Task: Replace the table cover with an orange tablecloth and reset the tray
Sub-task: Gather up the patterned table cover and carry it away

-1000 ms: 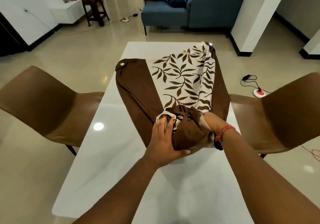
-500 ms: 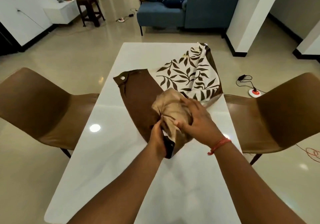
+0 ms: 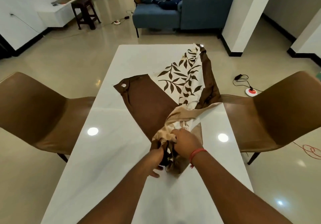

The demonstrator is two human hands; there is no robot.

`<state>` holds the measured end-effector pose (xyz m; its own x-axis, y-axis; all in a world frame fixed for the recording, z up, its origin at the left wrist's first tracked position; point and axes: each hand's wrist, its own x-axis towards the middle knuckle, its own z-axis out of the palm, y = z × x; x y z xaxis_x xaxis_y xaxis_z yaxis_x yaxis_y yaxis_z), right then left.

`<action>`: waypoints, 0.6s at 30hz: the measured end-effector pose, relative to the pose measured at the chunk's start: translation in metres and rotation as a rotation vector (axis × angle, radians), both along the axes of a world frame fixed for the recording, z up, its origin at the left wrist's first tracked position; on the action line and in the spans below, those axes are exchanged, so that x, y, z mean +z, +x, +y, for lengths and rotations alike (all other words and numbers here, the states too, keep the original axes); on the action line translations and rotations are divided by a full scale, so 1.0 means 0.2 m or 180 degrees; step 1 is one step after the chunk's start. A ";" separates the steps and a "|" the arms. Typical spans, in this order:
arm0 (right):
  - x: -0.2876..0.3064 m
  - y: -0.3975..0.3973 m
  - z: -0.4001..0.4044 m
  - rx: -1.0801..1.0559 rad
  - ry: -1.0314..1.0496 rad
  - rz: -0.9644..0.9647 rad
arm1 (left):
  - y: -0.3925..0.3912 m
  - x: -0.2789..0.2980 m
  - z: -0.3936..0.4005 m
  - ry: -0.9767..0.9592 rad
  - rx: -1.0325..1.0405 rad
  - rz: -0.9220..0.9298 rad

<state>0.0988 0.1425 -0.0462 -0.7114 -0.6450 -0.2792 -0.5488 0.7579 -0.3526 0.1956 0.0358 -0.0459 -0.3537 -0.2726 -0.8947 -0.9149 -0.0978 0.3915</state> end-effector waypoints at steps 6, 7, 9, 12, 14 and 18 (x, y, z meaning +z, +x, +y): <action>-0.27 0.18 0.04 0.0405 0.0699 -0.0427 | 0.24 -0.28 -0.09 -0.2750 -0.1333 0.0682; -0.30 0.19 0.06 0.0389 0.0675 -0.0447 | 0.26 -0.27 -0.11 -0.2958 -0.1380 0.0808; -0.33 0.21 0.09 0.0284 0.0539 -0.0538 | 0.28 -0.26 -0.14 -0.3241 -0.1570 0.1264; -0.31 0.21 0.14 0.0195 0.0273 -0.0678 | 0.28 -0.27 -0.15 -0.3583 -0.2199 0.1965; -0.27 0.22 0.18 0.0038 -0.0147 -0.0870 | 0.25 -0.27 -0.13 -0.3730 -0.2429 0.2343; -0.23 0.24 0.31 -0.0570 -0.0964 -0.0982 | 0.19 -0.23 -0.10 -0.3663 -0.2579 0.2844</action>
<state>0.1462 0.2041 -0.0924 -0.7323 -0.6047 -0.3132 -0.2535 0.6689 -0.6988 0.2338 0.0150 -0.0927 -0.9785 -0.1044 0.1780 -0.0448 0.9495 0.3106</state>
